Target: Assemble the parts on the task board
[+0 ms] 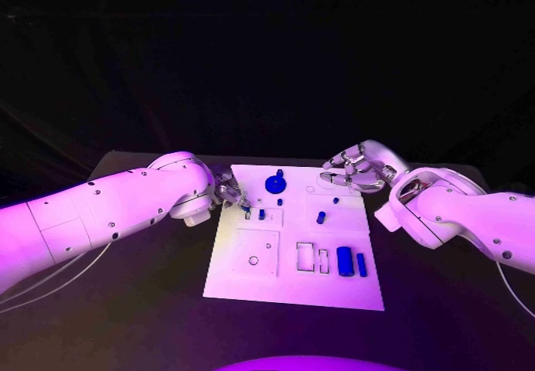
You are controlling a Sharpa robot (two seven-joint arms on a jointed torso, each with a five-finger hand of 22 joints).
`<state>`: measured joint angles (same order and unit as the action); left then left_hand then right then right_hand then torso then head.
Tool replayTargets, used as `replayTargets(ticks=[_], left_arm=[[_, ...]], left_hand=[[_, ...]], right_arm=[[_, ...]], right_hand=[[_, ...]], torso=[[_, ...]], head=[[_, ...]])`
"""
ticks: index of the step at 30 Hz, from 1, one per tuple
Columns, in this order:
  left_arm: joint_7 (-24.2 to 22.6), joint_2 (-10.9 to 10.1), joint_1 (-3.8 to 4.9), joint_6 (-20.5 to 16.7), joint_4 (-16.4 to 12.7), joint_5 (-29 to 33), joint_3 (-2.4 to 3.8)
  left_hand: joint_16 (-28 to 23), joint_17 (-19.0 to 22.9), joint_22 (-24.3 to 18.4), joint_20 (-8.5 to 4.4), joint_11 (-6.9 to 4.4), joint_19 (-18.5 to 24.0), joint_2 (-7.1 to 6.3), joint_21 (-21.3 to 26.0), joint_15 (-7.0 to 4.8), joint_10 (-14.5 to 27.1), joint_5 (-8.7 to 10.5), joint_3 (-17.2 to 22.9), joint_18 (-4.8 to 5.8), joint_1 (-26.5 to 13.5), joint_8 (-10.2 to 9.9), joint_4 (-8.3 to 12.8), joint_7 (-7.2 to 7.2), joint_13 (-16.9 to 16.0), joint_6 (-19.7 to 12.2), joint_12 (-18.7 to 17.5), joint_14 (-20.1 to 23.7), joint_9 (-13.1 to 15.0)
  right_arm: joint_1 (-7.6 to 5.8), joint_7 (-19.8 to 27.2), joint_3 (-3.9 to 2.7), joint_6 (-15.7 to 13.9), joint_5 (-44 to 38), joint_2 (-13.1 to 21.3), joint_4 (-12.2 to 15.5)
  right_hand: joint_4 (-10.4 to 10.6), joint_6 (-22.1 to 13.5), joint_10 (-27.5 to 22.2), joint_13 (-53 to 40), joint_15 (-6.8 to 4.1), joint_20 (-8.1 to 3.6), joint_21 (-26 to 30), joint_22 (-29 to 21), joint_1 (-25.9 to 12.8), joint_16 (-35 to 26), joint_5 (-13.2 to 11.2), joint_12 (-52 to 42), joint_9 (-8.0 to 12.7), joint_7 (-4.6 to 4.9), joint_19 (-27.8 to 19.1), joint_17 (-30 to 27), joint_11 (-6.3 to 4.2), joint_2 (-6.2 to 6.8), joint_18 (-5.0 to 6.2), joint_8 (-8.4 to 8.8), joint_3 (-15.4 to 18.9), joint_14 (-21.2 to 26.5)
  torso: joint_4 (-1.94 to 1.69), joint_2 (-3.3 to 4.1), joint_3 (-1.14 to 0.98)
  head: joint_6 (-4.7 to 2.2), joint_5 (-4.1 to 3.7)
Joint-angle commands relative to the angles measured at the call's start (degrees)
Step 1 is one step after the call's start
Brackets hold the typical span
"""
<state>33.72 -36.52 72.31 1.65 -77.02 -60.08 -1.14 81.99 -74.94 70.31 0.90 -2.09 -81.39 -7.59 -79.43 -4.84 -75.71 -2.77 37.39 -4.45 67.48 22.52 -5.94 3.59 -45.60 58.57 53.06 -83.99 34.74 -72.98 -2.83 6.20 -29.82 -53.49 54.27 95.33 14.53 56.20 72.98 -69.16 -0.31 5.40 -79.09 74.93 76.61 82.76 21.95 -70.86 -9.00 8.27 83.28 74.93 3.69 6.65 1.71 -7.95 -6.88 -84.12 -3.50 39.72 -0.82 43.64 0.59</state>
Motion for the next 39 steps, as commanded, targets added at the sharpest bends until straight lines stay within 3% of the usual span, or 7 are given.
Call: replayTargets(ticks=[1,10,19,27,39], left_arm=[[0.03,0.35,-0.10,1.01,-0.20,-3.41,-0.01],[0.61,0.74,-0.25,2.42,-0.14,-4.26,-0.11],[1.26,1.58,-0.70,2.43,0.66,-4.68,-0.24],[1.95,1.86,-1.04,3.58,1.12,-5.20,-0.26],[2.18,1.68,-1.12,6.68,0.75,-5.08,-0.28]], left_hand=[[-0.18,-6.47,0.12,-0.03,-0.01,-0.30,0.20,-0.22,-0.51,-0.58,-0.20,6.06,0.36,-0.34,0.46,5.69,-1.43,-0.01,1.91,0.34,-3.65,0.20],[-0.20,-6.45,0.18,-0.05,-0.06,-0.33,0.13,-0.25,-0.54,-0.70,-0.19,6.24,0.37,-0.68,0.64,5.67,-1.50,0.02,2.01,0.31,-3.65,0.37],[-0.19,-6.46,0.23,-0.08,-0.13,-0.35,0.23,-0.28,-0.59,-0.85,-0.20,6.53,0.38,-1.18,0.88,5.57,-1.59,0.02,2.11,0.30,-3.65,0.62],[-0.20,-6.46,0.36,-0.10,-0.20,-0.41,0.28,-0.34,-0.63,-1.02,-0.19,6.75,0.41,-1.51,1.10,5.56,-1.68,-0.20,2.22,0.47,-3.65,0.87],[-0.22,-6.44,0.26,-0.13,-0.25,-0.36,0.24,-0.28,-0.66,-1.12,-0.19,6.90,0.38,-1.78,1.31,5.58,-1.75,-0.41,2.29,0.63,-3.65,1.09]], right_arm=[[0.03,0.41,0.00,0.50,-0.67,0.00,0.08],[0.03,0.30,0.00,0.53,-0.68,0.09,0.25],[0.03,0.30,0.00,0.52,-0.69,0.13,0.37],[0.03,0.28,0.00,0.52,-0.69,0.21,0.43],[0.03,0.30,0.00,0.55,-0.69,0.20,0.41]], right_hand=[[0.25,0.15,-0.12,-0.09,-0.48,0.02,0.13,8.09,-0.07,-0.37,0.20,0.11,-0.10,-0.08,-0.17,3.29,-0.28,-0.41,1.17,-0.25,0.05,-2.93],[0.25,0.17,-0.17,-0.01,-0.48,0.02,0.19,8.06,-0.07,-0.43,0.25,0.18,-0.10,-0.09,-0.20,3.21,-0.30,-0.43,1.19,-0.27,0.05,-2.91],[0.25,0.17,-0.17,0.00,-0.49,0.02,0.20,8.06,-0.07,-0.43,0.26,0.18,-0.10,-0.09,-0.20,3.20,-0.30,-0.43,1.19,-0.28,0.05,-2.91],[0.25,0.17,-0.17,0.00,-0.49,0.02,0.20,8.06,-0.07,-0.43,0.26,0.18,-0.10,-0.09,-0.20,3.20,-0.30,-0.43,1.19,-0.28,0.05,-2.91],[0.25,0.17,-0.17,0.00,-0.49,0.02,0.20,8.06,-0.07,-0.43,0.26,0.18,-0.10,-0.09,-0.20,3.20,-0.30,-0.43,1.19,-0.28,0.05,-2.91]], torso=[[0.03,-0.05,-0.03],[0.03,0.01,-0.10],[0.00,0.01,-0.04],[-0.01,0.04,-0.02],[0.07,0.08,0.03]], head=[[0.10,0.02],[-0.11,0.03],[-0.08,0.04],[0.31,0.26],[0.37,0.13]])
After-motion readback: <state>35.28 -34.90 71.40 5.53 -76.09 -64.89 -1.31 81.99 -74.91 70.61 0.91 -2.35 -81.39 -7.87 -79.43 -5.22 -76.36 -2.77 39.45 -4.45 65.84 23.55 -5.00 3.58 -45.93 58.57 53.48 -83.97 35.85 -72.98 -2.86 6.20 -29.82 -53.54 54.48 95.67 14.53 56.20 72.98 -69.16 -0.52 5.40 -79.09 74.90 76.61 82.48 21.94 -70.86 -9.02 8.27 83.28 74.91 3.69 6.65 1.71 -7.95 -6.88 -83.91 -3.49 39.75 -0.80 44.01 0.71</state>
